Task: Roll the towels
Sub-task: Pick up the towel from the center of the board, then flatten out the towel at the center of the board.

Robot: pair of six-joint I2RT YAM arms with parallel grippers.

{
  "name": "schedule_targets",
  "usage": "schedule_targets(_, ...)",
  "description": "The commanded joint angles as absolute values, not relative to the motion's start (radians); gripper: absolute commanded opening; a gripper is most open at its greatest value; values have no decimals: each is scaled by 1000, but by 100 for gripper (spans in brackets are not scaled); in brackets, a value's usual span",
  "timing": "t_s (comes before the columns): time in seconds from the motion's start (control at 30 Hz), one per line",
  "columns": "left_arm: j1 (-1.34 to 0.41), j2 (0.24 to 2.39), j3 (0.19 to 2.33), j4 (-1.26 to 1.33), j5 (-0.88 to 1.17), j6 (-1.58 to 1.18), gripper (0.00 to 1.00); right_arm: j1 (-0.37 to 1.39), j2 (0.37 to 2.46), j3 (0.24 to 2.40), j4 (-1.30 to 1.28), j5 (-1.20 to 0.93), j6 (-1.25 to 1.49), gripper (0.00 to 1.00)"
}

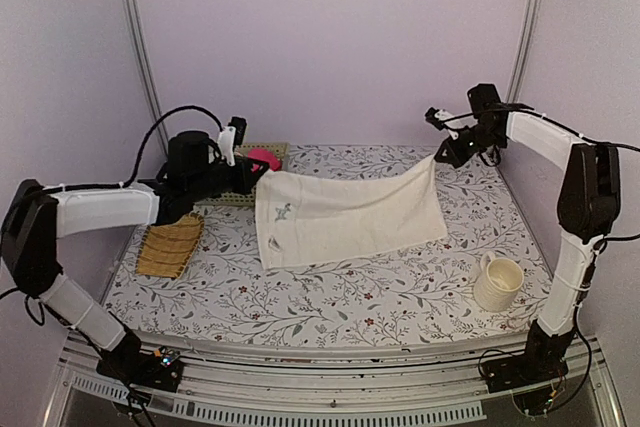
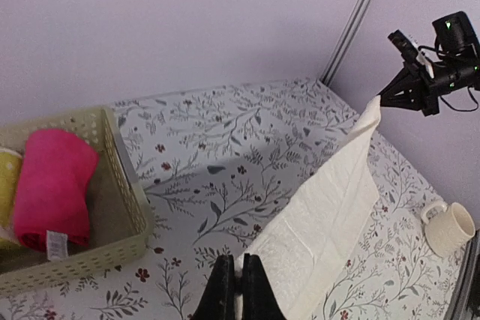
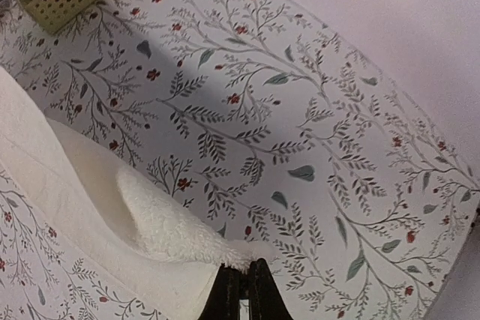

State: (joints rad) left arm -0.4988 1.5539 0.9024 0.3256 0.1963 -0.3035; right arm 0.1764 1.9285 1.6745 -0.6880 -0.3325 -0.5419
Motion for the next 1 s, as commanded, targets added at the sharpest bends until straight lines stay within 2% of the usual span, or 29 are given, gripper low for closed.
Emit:
schedule_targets(0.0, -479, 1361, 875, 306, 93, -211, 0, 135, 1940, 1926, -827, -359, -492, 3)
schedule_targets(0.1, -479, 1256, 870, 270, 69, -196, 0, 136, 1921, 2005, -873, -373, -480, 3)
schedule_targets(0.27, -479, 1108, 840, 218, 46, -186, 0, 136, 1804, 1965, -916, -426, -464, 3)
schedule_targets(0.37, -480, 1023, 801, 187, 79, -193, 0, 136, 1675, 1831, -922, -512, -476, 3)
schedule_targets(0.57, -538, 783, 670, 117, 198, -220, 0, 161, 1344, 1402, -955, -659, -608, 4)
schedule_targets(0.7, -618, 638, 587, 85, 187, -249, 0, 166, 1189, 1249, -996, -701, -718, 4)
schedule_targets(0.83, -622, 683, 520, 95, 86, -319, 0, 167, 1241, 1218, -916, -597, -670, 4)
schedule_targets(0.97, -586, 943, 555, 124, 3, -381, 0, 167, 1512, 1275, -821, -502, -608, 3)
